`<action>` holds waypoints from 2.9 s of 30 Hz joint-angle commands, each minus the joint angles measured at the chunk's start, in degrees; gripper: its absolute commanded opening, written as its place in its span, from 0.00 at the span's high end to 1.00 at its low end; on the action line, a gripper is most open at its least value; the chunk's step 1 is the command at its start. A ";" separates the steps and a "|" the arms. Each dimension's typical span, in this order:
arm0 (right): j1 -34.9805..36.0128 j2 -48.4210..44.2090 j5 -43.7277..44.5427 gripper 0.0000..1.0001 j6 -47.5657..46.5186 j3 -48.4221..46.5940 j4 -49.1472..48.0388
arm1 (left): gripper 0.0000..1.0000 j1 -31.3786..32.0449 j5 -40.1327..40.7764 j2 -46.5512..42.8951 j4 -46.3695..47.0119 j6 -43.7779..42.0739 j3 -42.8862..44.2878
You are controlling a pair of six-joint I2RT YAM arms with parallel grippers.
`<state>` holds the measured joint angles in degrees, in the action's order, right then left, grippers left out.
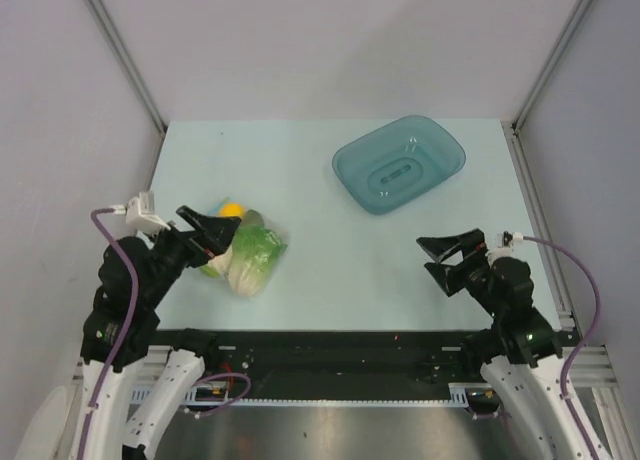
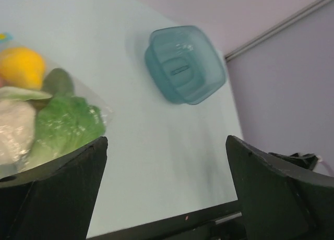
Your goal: Open the zip-top bag and remove the fake food
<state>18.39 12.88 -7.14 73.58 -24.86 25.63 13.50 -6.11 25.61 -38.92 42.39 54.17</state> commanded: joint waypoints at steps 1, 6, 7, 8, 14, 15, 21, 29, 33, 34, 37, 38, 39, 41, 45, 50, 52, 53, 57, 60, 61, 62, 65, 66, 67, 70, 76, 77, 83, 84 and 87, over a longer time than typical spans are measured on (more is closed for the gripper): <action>0.07 17.66 3.61 0.00 -19.13 -17.73 12.41 | 0.00 0.21 9.94 11.20 -14.14 -8.63 8.57; -4.14 42.11 -0.82 0.00 -37.74 -38.93 21.76 | 0.00 -0.31 17.96 18.33 -13.99 -6.28 9.02; -5.37 45.09 -4.52 0.00 -41.03 -41.82 20.18 | 0.00 -1.27 18.50 21.12 -14.25 -3.31 9.37; -6.69 50.78 -7.69 0.00 -42.19 -43.93 18.34 | 0.00 -2.76 17.28 22.63 -14.08 -2.15 9.72; 10.86 76.37 -3.40 0.00 -51.51 -69.22 16.21 | 0.00 -15.06 11.91 32.21 -12.75 -0.73 11.91; 14.36 83.20 -6.80 0.00 -51.96 -72.57 15.77 | 0.00 -15.17 12.34 32.40 -13.46 -0.91 13.31; 21.06 104.69 -19.63 0.00 -55.03 -92.11 13.41 | 0.00 -15.25 15.25 26.79 -11.97 0.22 7.72; 24.15 116.93 -32.31 0.01 -52.93 -91.51 4.26 | 0.00 -15.25 14.28 24.14 -11.36 -0.29 2.78; 24.50 117.46 -36.01 0.17 -50.21 -85.82 0.14 | 0.00 -15.26 15.78 27.82 -11.62 -2.92 4.09; 24.41 117.46 -36.98 0.23 -49.16 -84.49 -3.09 | 0.00 -15.25 15.34 30.01 -12.14 -2.93 4.62; 23.62 115.88 -38.30 0.40 -46.42 -79.49 -6.72 | 0.00 -15.43 14.72 33.79 -13.29 -2.93 5.94; 22.66 114.92 -37.35 0.43 -46.16 -78.59 -7.25 | 0.00 -15.60 14.81 34.42 -13.29 -3.19 6.21; 22.13 114.39 -37.08 0.54 -44.85 -77.63 -8.04 | 0.00 -15.69 15.07 34.77 -13.20 -3.63 6.21; 20.55 114.03 -37.94 0.72 -43.09 -74.90 -11.29 | 0.00 -16.92 14.73 35.56 -12.77 -4.59 5.86; 16.51 114.82 -37.26 1.00 -41.67 -76.38 -10.70 | 0.01 -21.22 12.62 35.74 -12.24 -6.26 4.98; 12.99 114.64 -29.97 1.00 -50.80 -84.09 1.33 | 0.00 -22.99 16.04 35.74 -11.10 -10.04 4.81; 12.37 116.83 -29.34 1.00 -53.27 -87.62 5.81 | 0.00 -23.86 13.94 36.27 -9.61 -10.75 3.84; 12.28 118.06 -29.86 1.00 -54.50 -89.29 7.06 | 0.00 -24.30 12.28 36.62 -6.99 -11.80 2.18; 12.63 120.88 -30.92 0.77 -55.92 -93.96 12.76 | 0.00 -27.20 -0.52 41.35 -1.44 -14.35 -1.34; 11.93 120.97 -30.66 0.51 -56.18 -94.84 17.41 | 0.00 -29.05 -6.79 43.73 5.59 -16.11 -4.33; 11.76 120.89 -30.57 0.47 -56.27 -95.63 18.57 | 0.00 -30.36 -13.08 46.18 9.61 -16.29 -4.95; 11.58 119.67 -30.66 0.39 -56.35 -95.46 19.19 | 0.00 -30.98 -15.92 47.51 11.48 -16.55 -5.65; 11.40 116.59 -30.74 0.27 -56.18 -93.71 19.20 | 0.00 -33.18 -26.73 54.62 20.00 -15.77 -6.62; 11.40 116.06 -31.18 0.27 -55.74 -93.35 18.94 | 0.00 -33.88 -28.59 56.29 21.59 -15.41 -6.36; 11.40 115.44 -32.05 0.26 -55.48 -92.39 18.76 | 0.00 -35.11 -30.09 57.79 25.08 -14.97 -6.45; 11.40 113.59 -32.94 0.26 -54.95 -91.07 18.32 | 0.00 -36.08 -39.57 63.15 33.96 -12.43 -6.80; 11.23 113.15 -32.68 0.26 -54.69 -91.06 18.58 | 0.05 -35.39 -46.88 69.93 42.48 -8.39 -7.85; 11.23 113.24 -32.77 0.26 -54.60 -91.15 18.58 | 0.07 -35.12 -47.50 70.28 43.13 -8.20 -7.94; 11.31 114.38 -32.68 0.27 -53.90 -91.24 18.14 | 0.35 -31.78 -49.26 71.17 44.36 -7.76 -8.29; 11.31 114.38 -32.94 0.27 -53.72 -91.42 18.14 | 0.42 -31.26 -49.09 70.81 44.63 -7.76 -8.38; 11.40 114.56 -33.12 0.27 -53.28 -91.68 18.23 | 0.60 -29.68 -48.82 69.76 43.15 -8.55 -8.03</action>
<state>29.87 129.86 -38.44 19.05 -115.35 43.09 -18.20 -51.86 97.08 2.26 34.59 46.24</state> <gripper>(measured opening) 0.737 0.525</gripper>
